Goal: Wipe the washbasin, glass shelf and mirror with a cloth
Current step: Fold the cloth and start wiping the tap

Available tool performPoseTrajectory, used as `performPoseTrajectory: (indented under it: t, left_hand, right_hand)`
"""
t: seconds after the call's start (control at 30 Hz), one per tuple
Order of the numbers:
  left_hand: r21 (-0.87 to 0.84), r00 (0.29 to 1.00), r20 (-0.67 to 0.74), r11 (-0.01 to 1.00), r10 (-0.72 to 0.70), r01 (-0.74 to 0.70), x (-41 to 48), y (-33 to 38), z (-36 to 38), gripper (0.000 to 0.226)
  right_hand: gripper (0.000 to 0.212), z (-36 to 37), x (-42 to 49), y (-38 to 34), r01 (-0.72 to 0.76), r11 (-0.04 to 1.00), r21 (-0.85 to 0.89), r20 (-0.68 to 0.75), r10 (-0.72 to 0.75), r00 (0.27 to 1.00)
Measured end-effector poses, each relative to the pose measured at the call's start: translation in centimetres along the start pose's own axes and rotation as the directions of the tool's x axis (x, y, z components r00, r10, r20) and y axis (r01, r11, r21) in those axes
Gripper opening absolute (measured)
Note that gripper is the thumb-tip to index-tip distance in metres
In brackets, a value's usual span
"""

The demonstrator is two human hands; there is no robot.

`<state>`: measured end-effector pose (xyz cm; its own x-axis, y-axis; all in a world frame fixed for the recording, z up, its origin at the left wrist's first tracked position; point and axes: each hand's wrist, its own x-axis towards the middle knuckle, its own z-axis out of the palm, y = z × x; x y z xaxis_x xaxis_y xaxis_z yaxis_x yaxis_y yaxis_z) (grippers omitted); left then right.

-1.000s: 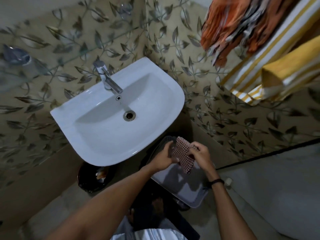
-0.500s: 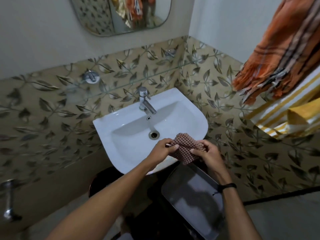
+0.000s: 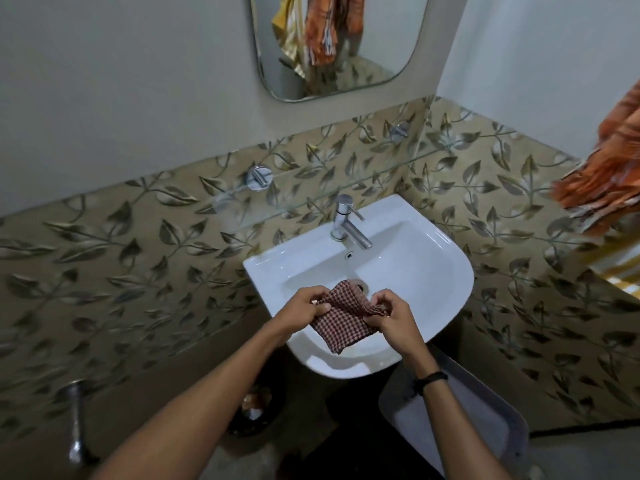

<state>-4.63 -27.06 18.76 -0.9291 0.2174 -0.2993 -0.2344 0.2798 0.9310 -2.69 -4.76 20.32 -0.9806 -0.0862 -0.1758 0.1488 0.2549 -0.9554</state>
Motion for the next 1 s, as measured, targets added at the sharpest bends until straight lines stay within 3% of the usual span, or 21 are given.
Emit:
performPoseTrajectory:
  t: [0.2,0.4,0.5,0.57,0.67,0.73,1.0]
  left_hand:
    - [0.000,0.996,0.079,0.999,-0.042,0.042,0.7,-1.1,-2.5,0.043]
    - [0.007,0.986,0.155,0.998,-0.057,0.057,1.9,-0.4,-3.5,0.028]
    - [0.048,0.985,0.160,0.997,-0.059,0.052,3.0,0.2,-4.0,0.028]
    - [0.083,0.989,0.138,0.996,-0.053,0.042,3.8,0.7,-4.1,0.027]
    - [0.092,0.998,0.050,0.995,-0.037,0.032,4.9,1.6,-3.8,0.023]
    - [0.059,0.999,-0.029,0.998,-0.032,0.033,5.3,2.0,-3.6,0.020]
    - [0.073,0.981,-0.189,0.996,-0.044,0.059,8.2,2.2,-5.3,0.014]
  right_hand:
    - [0.034,2.8,0.0,-0.7,-0.108,0.989,0.102,0.103,0.097,0.990]
    - [0.043,3.1,2.1,-0.3,-0.266,0.919,0.292,0.170,0.224,0.960]
    - [0.058,2.8,3.7,-0.2,-0.278,0.921,0.271,0.226,0.220,0.949]
    - [0.053,2.6,4.6,-0.3,-0.255,0.942,0.217,0.239,0.202,0.950]
    - [0.022,2.2,5.6,-0.4,-0.234,0.954,0.186,0.206,0.195,0.959]
    - [0.013,2.3,6.1,-0.4,-0.239,0.952,0.188,0.150,0.213,0.965]
    - [0.017,4.1,9.4,-0.6,-0.142,0.982,0.124,0.000,0.143,0.990]
